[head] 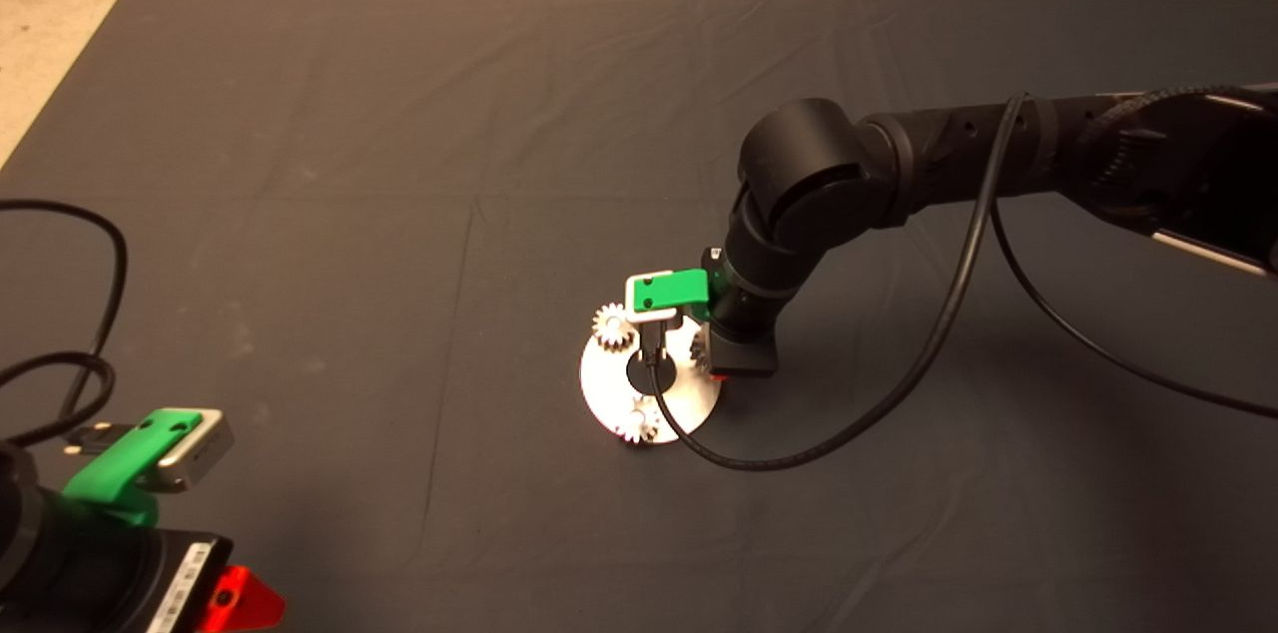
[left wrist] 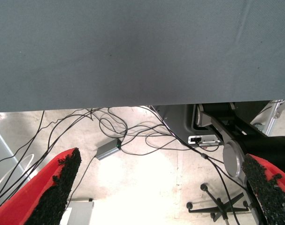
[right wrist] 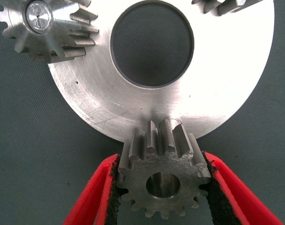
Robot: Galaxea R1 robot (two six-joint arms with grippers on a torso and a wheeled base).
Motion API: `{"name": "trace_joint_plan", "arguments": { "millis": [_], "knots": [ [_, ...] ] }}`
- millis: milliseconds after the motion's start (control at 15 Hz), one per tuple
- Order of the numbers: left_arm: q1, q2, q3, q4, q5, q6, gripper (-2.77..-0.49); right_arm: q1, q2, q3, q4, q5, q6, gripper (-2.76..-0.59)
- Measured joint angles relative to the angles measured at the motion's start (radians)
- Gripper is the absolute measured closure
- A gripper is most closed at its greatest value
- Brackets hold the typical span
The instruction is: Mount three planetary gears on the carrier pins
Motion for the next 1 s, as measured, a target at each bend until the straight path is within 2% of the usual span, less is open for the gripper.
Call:
{"name": "trace_joint_plan", "arguments": {
  "millis": [600,1000],
  "knots": [
    [0.000,0.000,0.000,-0.004,0.000,0.000,-2.48,-0.001,0.000,0.000,-0.064,0.000,-0.002,-1.12],
    [0.000,0.000,0.000,-0.009,0.000,0.000,-2.48,-0.004,0.000,0.000,-0.082,0.000,-0.003,-1.12]
  ]
}}
